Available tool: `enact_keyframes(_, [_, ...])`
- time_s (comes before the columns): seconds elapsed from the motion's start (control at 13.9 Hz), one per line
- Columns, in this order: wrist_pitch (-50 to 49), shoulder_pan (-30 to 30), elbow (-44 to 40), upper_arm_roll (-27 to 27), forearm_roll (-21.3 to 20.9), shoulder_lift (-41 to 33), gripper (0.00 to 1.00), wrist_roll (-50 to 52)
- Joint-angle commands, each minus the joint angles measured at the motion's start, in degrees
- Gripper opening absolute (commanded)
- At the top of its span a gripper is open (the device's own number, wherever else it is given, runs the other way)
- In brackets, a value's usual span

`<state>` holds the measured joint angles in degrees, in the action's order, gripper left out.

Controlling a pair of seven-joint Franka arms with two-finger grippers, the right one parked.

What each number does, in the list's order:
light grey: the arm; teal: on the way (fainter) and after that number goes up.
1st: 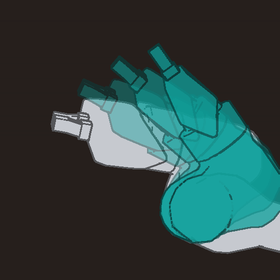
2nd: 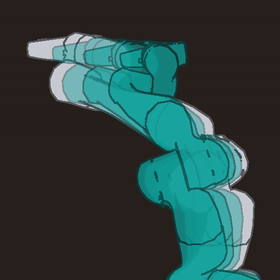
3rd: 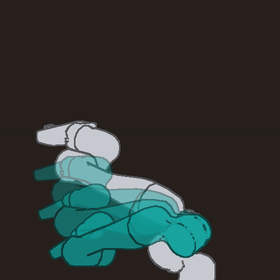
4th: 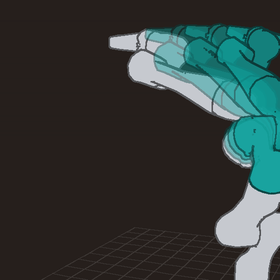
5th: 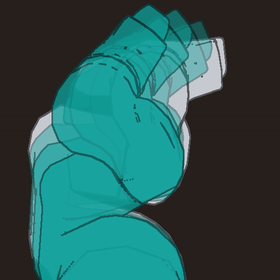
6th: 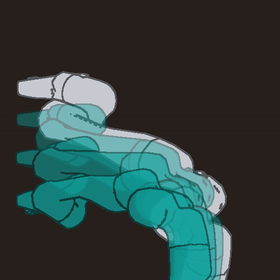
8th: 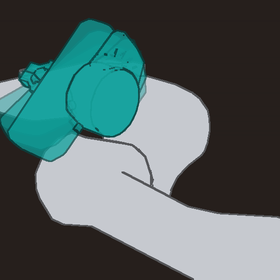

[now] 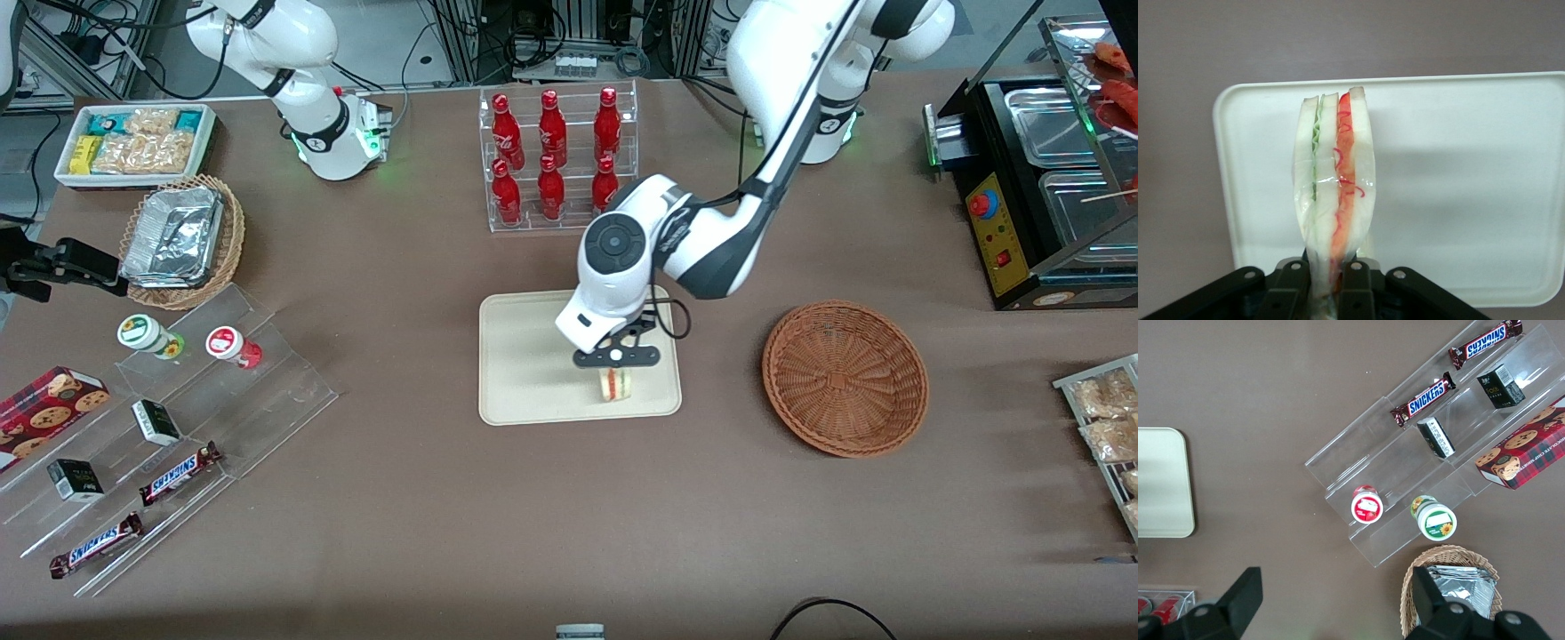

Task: Place sandwich from basket to tray
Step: 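Lower the sandwich onto the tray and open the left gripper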

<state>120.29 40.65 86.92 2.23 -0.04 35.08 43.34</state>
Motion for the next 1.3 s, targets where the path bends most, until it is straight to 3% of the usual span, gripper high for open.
enact_keyframes(0.0, [3.2,3.3,-2.1,-0.9,0.1,3.4,0.00,3.1])
enact_keyframes(0.43, [4.6,5.2,-1.9,-0.9,-0.1,6.0,0.00,3.2])
enact_keyframes(0.5, [4.6,5.3,-1.9,-0.9,-0.1,6.1,0.32,3.2])
enact_keyframes(0.58, [4.6,5.5,-1.8,-0.9,-0.1,6.1,0.53,3.2])
enact_keyframes(0.65, [4.6,5.4,-1.9,-0.9,-0.1,6.1,0.61,3.1])
enact_keyframes(0.72, [4.6,5.4,-1.9,-0.9,-0.2,6.1,0.75,3.0])
enact_keyframes(0.79, [4.6,5.4,-1.9,-0.9,-0.2,6.0,0.81,2.9])
enact_keyframes(0.86, [4.4,5.4,-2.1,-0.9,-0.2,5.7,0.95,2.7])
enact_keyframes(1.23, [-2.8,4.4,-2.2,-2.4,0.1,-1.2,0.99,3.3])
